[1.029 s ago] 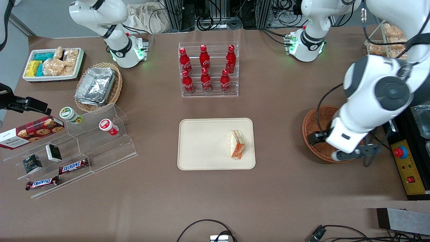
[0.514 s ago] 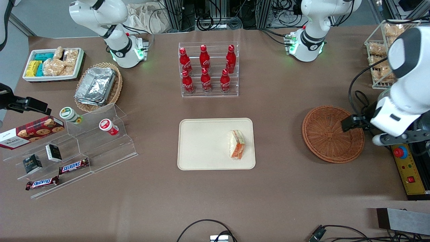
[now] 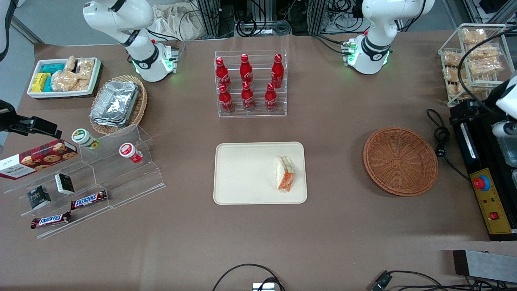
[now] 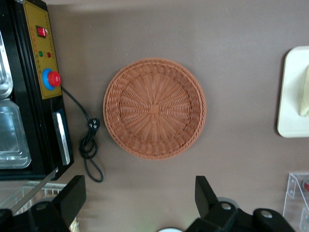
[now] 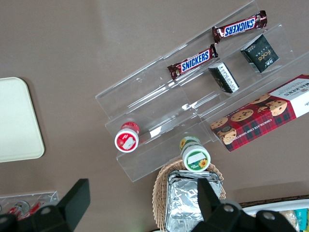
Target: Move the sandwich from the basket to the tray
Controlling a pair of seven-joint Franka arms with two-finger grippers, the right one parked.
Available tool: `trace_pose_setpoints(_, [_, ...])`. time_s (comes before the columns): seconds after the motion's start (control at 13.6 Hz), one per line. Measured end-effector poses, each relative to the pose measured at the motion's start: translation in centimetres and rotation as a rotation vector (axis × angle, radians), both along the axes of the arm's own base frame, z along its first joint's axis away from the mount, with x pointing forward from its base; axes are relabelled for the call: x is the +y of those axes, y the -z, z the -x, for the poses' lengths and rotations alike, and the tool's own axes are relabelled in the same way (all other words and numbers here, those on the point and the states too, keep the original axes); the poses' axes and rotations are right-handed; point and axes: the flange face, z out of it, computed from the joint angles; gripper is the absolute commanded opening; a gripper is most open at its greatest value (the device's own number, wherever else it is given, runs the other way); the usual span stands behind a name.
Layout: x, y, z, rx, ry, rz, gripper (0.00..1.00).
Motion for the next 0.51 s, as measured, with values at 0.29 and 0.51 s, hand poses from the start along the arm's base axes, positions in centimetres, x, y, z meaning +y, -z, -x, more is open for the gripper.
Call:
trace_pose_setpoints(0.29, [-0.5,-2.0,2.1,0.021,0.007,-0.003,1.0])
trace_pose_setpoints(0.51, [-0.6,-2.5,2.8,0.032,0.008,-0.002,1.0])
